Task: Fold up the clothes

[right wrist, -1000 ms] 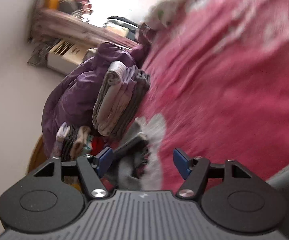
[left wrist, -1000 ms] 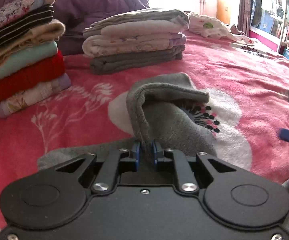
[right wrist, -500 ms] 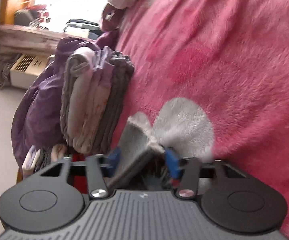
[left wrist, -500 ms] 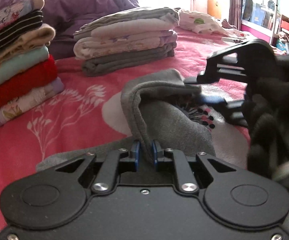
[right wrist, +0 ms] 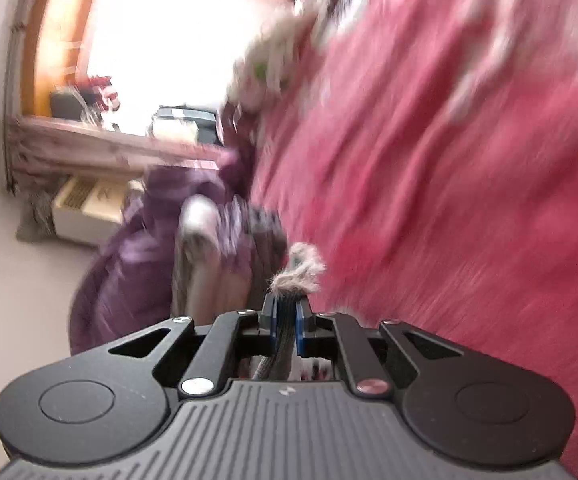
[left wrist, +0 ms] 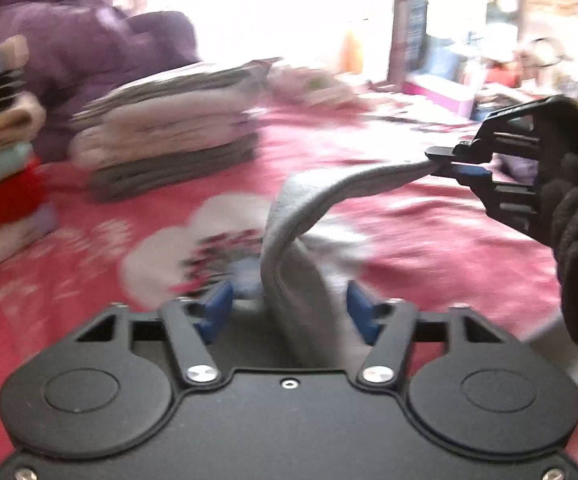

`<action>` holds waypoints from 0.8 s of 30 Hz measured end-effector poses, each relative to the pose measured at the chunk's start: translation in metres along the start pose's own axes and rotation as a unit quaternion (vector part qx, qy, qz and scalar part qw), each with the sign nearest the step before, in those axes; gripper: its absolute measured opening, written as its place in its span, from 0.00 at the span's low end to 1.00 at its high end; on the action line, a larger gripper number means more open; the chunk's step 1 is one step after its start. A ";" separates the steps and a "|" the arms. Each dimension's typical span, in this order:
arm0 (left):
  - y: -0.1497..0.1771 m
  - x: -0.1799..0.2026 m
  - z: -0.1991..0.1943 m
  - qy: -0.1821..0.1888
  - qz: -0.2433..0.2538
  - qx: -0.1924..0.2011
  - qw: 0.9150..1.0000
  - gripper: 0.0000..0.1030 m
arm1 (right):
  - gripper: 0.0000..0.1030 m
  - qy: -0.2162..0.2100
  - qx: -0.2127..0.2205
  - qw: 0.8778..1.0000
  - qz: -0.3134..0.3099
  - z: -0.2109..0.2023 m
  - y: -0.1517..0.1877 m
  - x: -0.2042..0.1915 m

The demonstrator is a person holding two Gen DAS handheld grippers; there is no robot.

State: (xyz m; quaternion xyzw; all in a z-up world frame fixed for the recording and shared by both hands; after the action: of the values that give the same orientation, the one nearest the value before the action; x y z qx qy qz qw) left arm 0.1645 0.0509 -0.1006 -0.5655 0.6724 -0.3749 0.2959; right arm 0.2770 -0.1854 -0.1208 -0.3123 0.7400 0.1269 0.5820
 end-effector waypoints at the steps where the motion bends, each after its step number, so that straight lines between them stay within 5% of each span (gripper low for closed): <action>1: 0.000 0.007 -0.001 0.015 0.012 0.002 1.000 0.62 | 0.10 0.000 0.015 1.000 -0.009 -0.015 -0.013 0.002; 9: -0.008 0.001 -0.010 0.112 -0.032 0.015 0.993 0.62 | 0.10 0.031 0.073 0.996 -0.033 -0.112 -0.071 0.046; 13: -0.004 -0.060 -0.007 0.022 -0.152 -0.003 0.988 0.62 | 0.17 0.107 0.050 0.990 -0.071 -0.114 -0.071 0.076; 14: 0.001 -0.076 -0.008 -0.006 -0.177 -0.008 0.984 0.62 | 0.23 0.119 0.049 0.989 -0.079 -0.113 -0.070 0.081; 16: 0.007 -0.101 -0.014 -0.055 -0.205 -0.010 0.977 0.62 | 0.49 0.129 0.055 0.986 -0.091 -0.114 -0.070 0.087; 17: 0.009 -0.111 -0.018 -0.074 -0.214 -0.010 0.974 0.62 | 0.50 0.127 0.059 0.985 -0.098 -0.112 -0.069 0.086; 20: 0.020 -0.131 -0.027 -0.114 -0.222 -0.023 0.968 0.63 | 0.57 0.130 0.060 0.980 -0.138 -0.104 -0.071 0.081; 24: 0.041 -0.148 -0.033 -0.114 -0.237 -0.056 0.963 0.66 | 0.64 0.119 0.039 0.976 -0.177 -0.090 -0.078 0.075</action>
State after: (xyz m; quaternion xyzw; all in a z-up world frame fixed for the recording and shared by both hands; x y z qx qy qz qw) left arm 0.1423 0.2049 -0.1211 -0.7637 0.5007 -0.3287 0.2410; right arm 0.2449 -0.3192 -0.1512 -0.4282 0.7415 -0.0446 0.5145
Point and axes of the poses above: each gripper's, at about its wrist camera, not at the fingertips, and z roughly the way its jaws point, x to its right, y to its underside, the point moved 4 cm from there along z, roughly the way its jaws point, and after that the axes turned 3 degrees about z, right-handed, at the moved point
